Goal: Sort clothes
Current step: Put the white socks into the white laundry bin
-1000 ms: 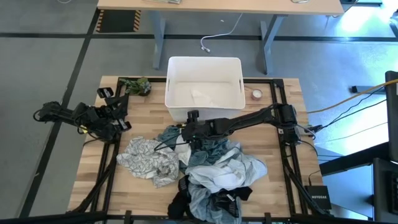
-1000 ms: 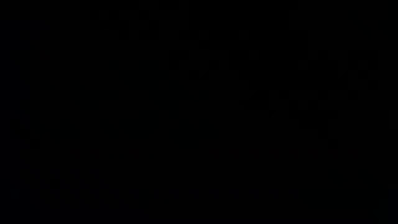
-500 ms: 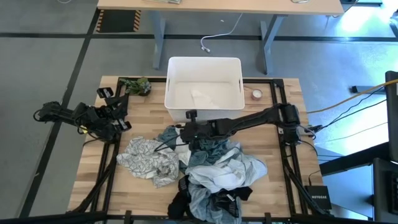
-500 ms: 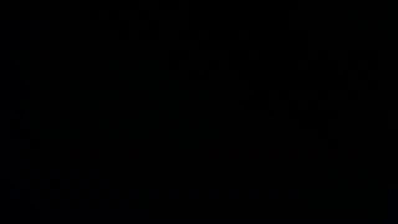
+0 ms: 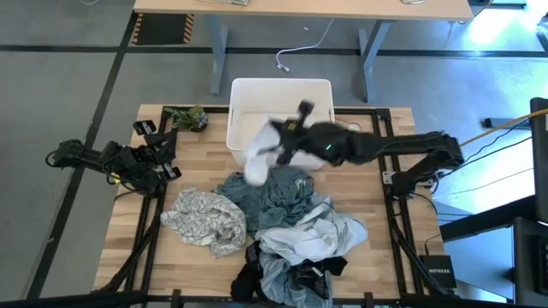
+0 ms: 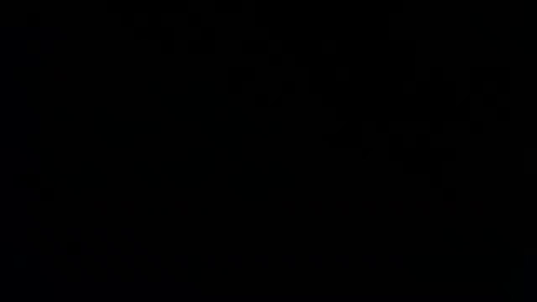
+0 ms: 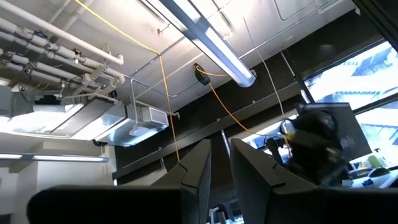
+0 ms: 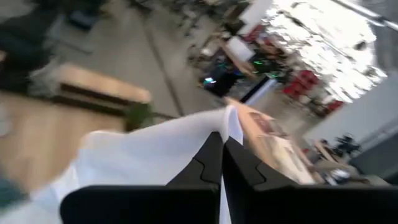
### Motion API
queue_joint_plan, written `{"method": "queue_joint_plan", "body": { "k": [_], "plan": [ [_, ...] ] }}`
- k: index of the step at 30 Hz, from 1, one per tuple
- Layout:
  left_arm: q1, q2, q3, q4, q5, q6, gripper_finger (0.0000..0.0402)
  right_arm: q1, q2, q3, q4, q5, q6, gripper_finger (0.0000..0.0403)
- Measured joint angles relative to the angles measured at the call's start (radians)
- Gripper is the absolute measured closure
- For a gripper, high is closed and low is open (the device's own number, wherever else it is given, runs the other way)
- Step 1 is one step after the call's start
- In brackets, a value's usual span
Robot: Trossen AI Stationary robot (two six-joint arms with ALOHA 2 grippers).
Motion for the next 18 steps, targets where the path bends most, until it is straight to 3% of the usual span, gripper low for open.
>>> {"method": "queue_joint_plan", "body": {
  "k": [7,18],
  "plan": [
    [0.0,0.0,0.0,0.0,0.0,-0.002,0.0345,-0.145,-0.091,0.0,0.052,-0.002,-0.003,0.0388],
    [0.0,0.0,0.0,0.001,0.0,0.006,0.0345,-0.295,-0.092,0.0,0.266,-0.077,-0.108,0.0382]
  ]
}}
